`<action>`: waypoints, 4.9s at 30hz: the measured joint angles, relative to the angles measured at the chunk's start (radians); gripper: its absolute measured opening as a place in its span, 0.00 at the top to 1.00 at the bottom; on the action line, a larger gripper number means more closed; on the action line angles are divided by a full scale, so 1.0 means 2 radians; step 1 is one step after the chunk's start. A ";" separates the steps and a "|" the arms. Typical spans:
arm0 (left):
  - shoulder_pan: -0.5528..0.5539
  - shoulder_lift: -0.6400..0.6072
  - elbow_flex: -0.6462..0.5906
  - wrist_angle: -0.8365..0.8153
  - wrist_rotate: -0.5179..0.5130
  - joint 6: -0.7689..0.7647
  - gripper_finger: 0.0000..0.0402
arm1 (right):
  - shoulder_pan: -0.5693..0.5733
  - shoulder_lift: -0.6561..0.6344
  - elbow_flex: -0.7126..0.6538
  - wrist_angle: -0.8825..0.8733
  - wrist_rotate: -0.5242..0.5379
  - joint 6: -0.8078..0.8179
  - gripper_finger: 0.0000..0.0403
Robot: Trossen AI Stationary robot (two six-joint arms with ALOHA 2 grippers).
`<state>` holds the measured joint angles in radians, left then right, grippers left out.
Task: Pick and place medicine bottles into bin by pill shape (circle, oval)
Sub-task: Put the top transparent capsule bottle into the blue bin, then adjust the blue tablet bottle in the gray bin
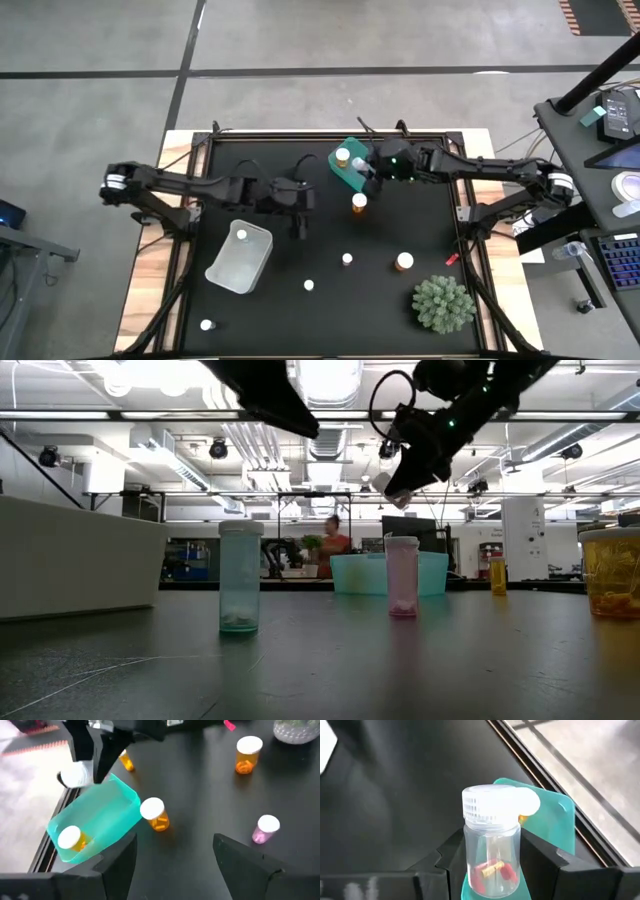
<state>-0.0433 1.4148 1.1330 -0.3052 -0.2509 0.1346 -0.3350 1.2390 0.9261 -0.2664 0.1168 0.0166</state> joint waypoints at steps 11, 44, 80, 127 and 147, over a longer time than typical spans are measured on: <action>0.001 -0.087 -0.123 0.123 -0.023 0.004 0.39 | -0.075 0.145 0.229 -0.245 -0.092 0.014 0.63; 0.001 -0.117 -0.145 0.126 -0.044 0.028 0.39 | -0.119 0.328 0.303 -0.327 -0.124 0.017 0.50; -0.052 -0.111 -0.039 -0.497 0.038 -0.351 0.55 | 0.024 0.009 -0.013 0.132 -0.123 0.027 0.46; -0.051 -0.084 -0.145 -0.389 0.111 -0.340 1.00 | 0.023 0.011 -0.034 0.158 -0.123 -0.001 0.46; -0.051 -0.086 -0.137 -0.415 0.091 -0.339 1.00 | 0.023 0.011 -0.034 0.158 -0.123 -0.001 0.46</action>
<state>-0.1459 1.2419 0.8585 -1.1344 -0.0695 -0.5436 -0.2882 1.2617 0.8574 0.0494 -0.1291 0.0151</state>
